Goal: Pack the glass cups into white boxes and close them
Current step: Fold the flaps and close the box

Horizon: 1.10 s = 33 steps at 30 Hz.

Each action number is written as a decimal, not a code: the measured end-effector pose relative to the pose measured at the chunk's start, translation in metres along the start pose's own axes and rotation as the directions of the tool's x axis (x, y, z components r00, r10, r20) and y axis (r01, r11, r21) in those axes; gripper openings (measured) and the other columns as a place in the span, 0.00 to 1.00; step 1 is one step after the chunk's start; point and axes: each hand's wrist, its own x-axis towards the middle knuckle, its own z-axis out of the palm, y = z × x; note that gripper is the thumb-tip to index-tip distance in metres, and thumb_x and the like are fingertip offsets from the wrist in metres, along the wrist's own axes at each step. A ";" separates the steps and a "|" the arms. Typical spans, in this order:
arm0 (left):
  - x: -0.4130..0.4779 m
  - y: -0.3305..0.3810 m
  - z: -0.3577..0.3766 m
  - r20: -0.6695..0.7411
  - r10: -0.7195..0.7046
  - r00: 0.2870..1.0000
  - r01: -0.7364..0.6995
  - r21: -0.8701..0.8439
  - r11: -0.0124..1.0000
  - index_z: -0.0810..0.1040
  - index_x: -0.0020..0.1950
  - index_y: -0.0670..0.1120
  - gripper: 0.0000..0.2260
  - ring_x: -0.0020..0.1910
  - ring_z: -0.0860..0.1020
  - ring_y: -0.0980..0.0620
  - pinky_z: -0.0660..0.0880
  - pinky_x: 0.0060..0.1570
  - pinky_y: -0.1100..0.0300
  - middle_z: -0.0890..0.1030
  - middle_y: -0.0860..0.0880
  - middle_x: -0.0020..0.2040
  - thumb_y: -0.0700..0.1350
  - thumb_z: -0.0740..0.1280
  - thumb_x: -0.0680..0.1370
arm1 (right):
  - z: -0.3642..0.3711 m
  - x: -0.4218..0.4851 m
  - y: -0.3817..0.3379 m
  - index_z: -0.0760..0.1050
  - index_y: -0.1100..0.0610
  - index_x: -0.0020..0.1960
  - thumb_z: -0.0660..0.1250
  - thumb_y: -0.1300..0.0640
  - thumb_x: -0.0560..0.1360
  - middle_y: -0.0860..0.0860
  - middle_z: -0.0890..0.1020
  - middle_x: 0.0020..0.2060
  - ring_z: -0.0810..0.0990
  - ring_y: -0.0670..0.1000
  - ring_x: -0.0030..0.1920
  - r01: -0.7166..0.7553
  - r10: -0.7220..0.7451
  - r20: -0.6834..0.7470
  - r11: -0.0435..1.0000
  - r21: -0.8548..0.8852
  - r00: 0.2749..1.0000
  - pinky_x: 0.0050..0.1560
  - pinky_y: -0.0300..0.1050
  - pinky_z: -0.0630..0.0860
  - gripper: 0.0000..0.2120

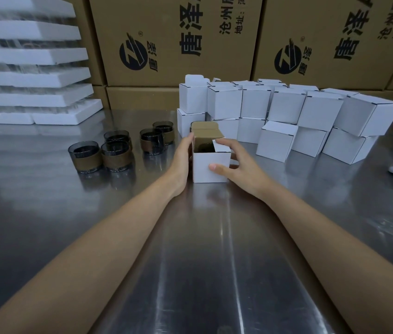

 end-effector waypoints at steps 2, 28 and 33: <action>0.001 -0.001 0.000 0.015 0.010 1.000 -0.011 0.035 0.999 0.77 0.60 0.45 0.15 0.51 0.79 0.45 0.74 0.57 0.48 0.82 0.42 0.55 0.48 0.57 0.80 | 0.001 0.000 0.000 0.66 0.42 0.66 0.72 0.51 0.74 0.46 0.69 0.68 0.73 0.45 0.64 0.005 -0.005 -0.005 1.000 -0.002 1.000 0.55 0.36 0.75 0.24; -0.008 0.009 0.001 0.004 0.066 0.998 -0.066 0.013 0.998 0.79 0.46 0.49 0.12 0.44 0.79 0.53 0.72 0.46 0.59 0.81 0.51 0.46 0.53 0.61 0.69 | -0.001 -0.004 -0.003 0.61 0.43 0.68 0.68 0.44 0.71 0.40 0.66 0.67 0.65 0.36 0.68 0.129 -0.129 0.002 0.992 0.018 0.992 0.67 0.36 0.65 0.28; -0.014 0.005 0.004 0.150 0.188 0.971 -0.218 0.214 0.952 0.73 0.57 0.52 0.14 0.64 0.73 0.48 0.67 0.64 0.55 0.74 0.48 0.63 0.57 0.61 0.75 | -0.002 -0.002 -0.004 0.69 0.46 0.62 0.62 0.53 0.81 0.40 0.71 0.61 0.68 0.31 0.61 0.162 -0.159 -0.116 0.987 0.011 0.980 0.56 0.24 0.66 0.10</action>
